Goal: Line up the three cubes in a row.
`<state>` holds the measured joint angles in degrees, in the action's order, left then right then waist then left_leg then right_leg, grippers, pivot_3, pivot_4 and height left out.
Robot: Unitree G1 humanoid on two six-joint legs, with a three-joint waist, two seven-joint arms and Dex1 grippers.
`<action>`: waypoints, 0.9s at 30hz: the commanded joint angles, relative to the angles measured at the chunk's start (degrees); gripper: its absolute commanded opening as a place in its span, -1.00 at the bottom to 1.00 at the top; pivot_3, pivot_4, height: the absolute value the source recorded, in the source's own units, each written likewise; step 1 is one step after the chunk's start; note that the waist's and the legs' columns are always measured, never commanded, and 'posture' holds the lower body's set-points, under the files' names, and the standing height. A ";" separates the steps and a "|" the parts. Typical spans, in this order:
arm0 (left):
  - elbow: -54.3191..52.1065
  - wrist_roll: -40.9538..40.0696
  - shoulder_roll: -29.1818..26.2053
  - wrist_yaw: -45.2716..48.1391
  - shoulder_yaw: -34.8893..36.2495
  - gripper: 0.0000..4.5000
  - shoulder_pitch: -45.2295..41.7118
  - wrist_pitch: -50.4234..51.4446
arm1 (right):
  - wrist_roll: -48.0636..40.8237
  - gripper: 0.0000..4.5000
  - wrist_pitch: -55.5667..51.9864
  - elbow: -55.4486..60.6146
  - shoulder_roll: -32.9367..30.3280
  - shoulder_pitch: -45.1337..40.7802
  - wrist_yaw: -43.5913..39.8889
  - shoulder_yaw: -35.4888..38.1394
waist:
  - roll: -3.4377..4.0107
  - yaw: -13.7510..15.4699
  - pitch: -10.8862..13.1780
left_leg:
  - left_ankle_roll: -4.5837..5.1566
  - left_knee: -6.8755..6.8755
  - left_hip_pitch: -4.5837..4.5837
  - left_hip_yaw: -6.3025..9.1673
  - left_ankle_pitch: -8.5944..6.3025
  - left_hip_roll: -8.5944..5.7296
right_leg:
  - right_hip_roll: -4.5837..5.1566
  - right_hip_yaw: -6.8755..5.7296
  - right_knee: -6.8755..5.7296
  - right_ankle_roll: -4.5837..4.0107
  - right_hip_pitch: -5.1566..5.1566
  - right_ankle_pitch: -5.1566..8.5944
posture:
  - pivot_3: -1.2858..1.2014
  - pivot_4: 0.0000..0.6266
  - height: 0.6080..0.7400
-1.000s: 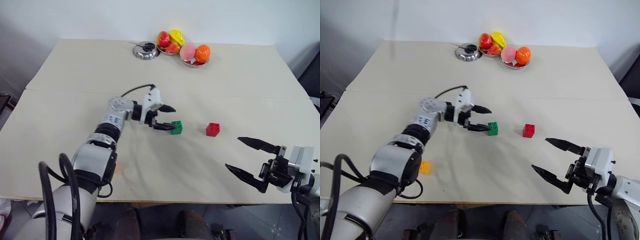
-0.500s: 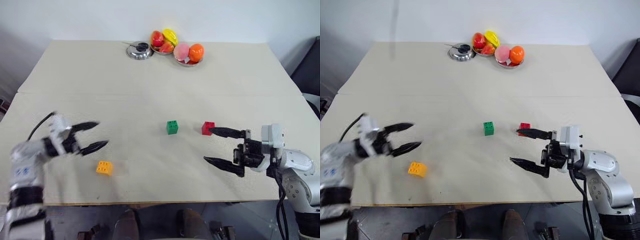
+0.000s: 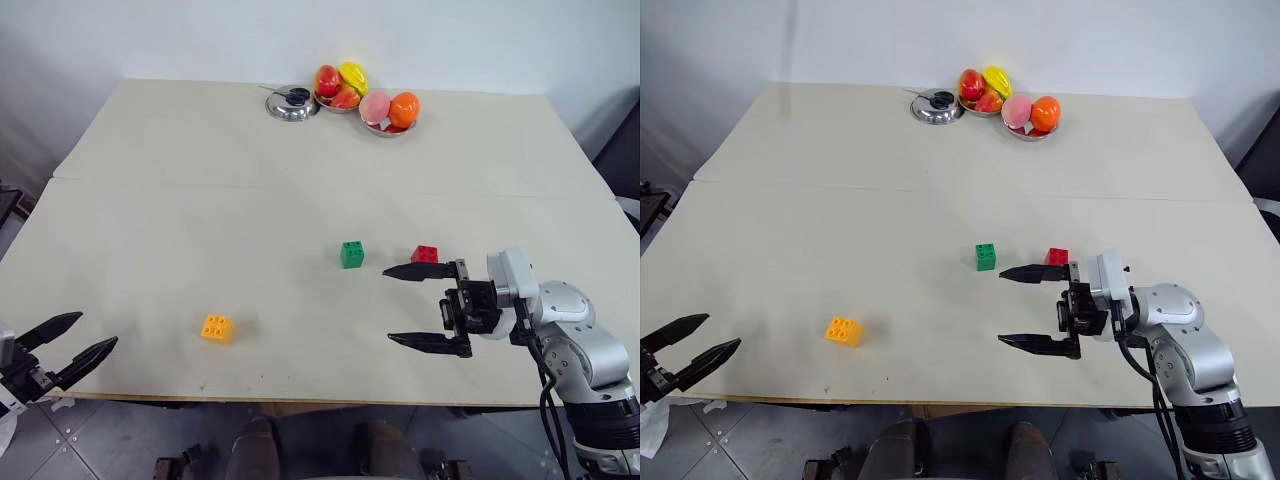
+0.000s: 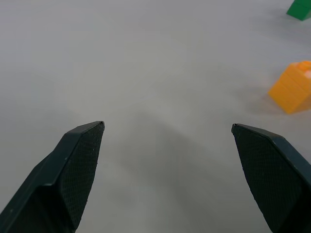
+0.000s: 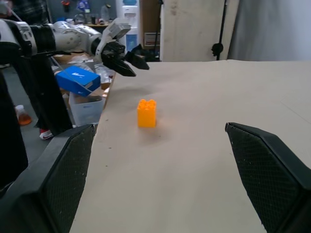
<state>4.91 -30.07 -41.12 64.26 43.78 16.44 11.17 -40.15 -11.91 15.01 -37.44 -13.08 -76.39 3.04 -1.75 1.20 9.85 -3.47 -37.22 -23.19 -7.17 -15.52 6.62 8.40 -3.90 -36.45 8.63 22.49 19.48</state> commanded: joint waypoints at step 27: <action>8.08 7.54 -5.35 21.01 -38.34 -0.14 -32.97 -11.46 | 2.98 1.00 6.83 2.60 -4.68 18.17 1.21 12.34 | 0.29 -0.58 -0.13 | -0.21 -0.01 0.02 -0.09 0.07 0.11 | -0.14 -0.03 -0.01 -0.04 0.05 0.02 | 0.03 -0.52 1.00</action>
<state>13.15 -20.73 -47.42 84.99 5.67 -13.78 -1.36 -36.94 -6.21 15.69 -42.00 4.55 -75.70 13.43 -1.45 0.61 9.71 -3.68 -37.26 -23.18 -7.26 -15.45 6.73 8.26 -3.93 -36.47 8.58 22.53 19.50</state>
